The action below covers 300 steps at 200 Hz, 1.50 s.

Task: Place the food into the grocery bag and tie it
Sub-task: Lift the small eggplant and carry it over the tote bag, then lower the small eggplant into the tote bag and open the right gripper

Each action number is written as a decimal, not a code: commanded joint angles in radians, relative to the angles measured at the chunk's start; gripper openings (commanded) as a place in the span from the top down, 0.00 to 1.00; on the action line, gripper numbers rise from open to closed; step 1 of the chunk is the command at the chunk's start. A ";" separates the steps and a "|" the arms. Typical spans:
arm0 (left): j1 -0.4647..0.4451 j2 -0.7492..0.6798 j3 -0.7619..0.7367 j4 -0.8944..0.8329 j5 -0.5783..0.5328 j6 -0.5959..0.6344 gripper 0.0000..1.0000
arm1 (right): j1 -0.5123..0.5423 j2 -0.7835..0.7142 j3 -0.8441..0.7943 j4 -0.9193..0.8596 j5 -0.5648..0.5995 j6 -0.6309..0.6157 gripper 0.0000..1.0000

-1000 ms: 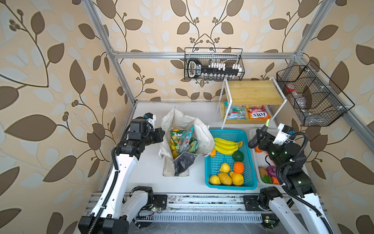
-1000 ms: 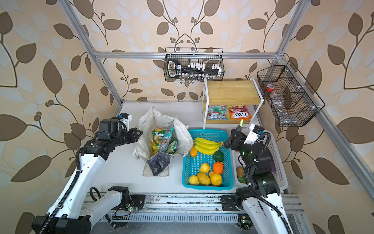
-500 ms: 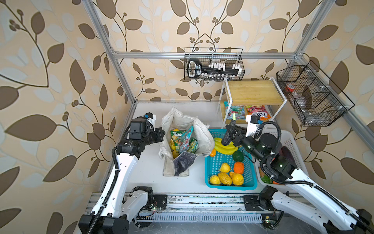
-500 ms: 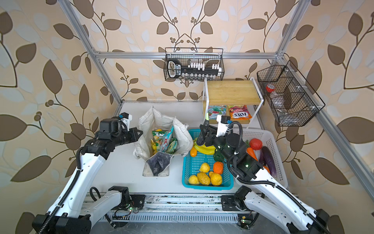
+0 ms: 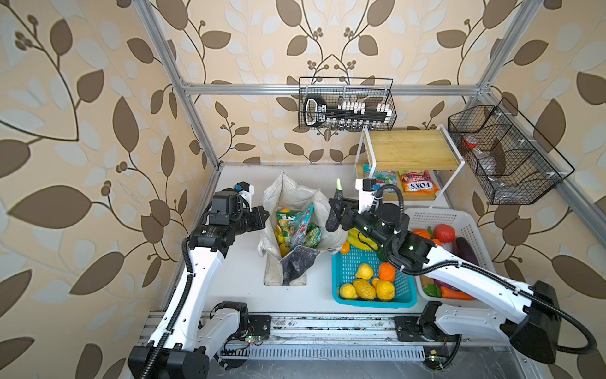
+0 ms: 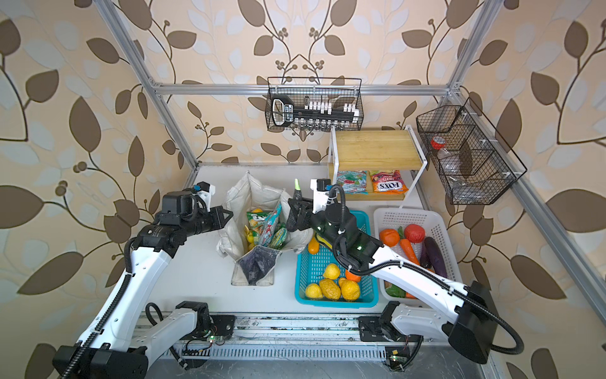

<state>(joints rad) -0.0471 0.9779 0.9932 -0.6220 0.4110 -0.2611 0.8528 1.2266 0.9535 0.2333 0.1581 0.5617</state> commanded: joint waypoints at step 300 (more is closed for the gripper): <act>-0.007 -0.021 0.009 0.050 0.038 0.011 1.00 | 0.134 0.688 0.490 -0.369 -0.009 0.061 0.72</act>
<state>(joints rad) -0.0471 0.9771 0.9932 -0.6151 0.4301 -0.2611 0.9943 1.8683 1.4113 -0.0761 0.1318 0.6010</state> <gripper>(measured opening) 0.045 0.302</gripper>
